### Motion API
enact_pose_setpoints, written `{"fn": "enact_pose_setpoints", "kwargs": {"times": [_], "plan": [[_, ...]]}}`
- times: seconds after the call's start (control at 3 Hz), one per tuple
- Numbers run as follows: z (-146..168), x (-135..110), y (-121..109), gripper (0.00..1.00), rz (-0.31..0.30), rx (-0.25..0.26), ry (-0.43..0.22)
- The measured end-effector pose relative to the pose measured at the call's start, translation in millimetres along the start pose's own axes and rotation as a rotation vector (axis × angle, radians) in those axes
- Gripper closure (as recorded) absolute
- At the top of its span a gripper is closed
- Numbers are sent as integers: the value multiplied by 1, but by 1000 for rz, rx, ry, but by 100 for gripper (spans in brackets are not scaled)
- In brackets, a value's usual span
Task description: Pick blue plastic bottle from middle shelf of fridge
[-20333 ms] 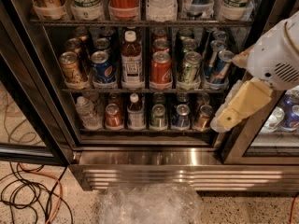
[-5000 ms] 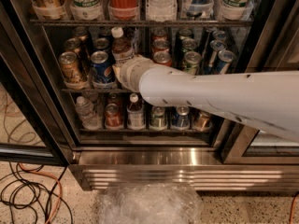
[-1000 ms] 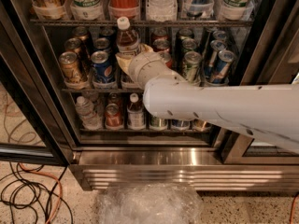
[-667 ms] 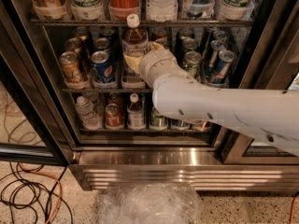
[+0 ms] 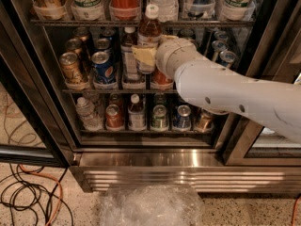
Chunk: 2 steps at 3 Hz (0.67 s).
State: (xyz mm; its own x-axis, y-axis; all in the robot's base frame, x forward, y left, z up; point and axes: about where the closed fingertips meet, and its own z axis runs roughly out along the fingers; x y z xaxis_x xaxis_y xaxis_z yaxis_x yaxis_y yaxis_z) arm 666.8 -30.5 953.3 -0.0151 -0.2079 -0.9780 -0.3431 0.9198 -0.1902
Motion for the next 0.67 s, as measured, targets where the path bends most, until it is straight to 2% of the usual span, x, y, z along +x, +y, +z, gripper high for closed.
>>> {"fn": "enact_pose_setpoints", "kwargs": {"times": [0.33, 0.67], "plan": [[0, 0, 0, 100, 0, 0, 0], [-17, 14, -3, 100, 12, 3, 44]]}}
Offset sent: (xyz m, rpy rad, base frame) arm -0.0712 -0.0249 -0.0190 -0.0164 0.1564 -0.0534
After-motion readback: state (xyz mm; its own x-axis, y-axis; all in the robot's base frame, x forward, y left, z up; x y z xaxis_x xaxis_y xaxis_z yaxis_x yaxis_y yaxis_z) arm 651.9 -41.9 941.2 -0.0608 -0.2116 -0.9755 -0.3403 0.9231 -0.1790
